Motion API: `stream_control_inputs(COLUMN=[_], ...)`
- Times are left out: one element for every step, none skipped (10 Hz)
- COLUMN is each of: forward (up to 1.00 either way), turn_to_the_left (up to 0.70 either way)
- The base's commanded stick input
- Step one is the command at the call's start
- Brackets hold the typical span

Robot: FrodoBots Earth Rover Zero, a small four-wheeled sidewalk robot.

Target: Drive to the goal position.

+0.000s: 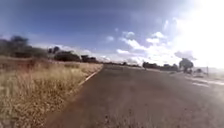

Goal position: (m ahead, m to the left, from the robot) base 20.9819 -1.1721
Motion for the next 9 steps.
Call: stream_control_inputs(forward=[0.50, 0.50, 0.50, 0.50, 0.50, 0.50, 0.50, 0.50, 0.50], turn_to_the_left=[0.00, 0.00, 0.00, 0.00, 0.00, 0.00, 0.00, 0.00, 0.00])
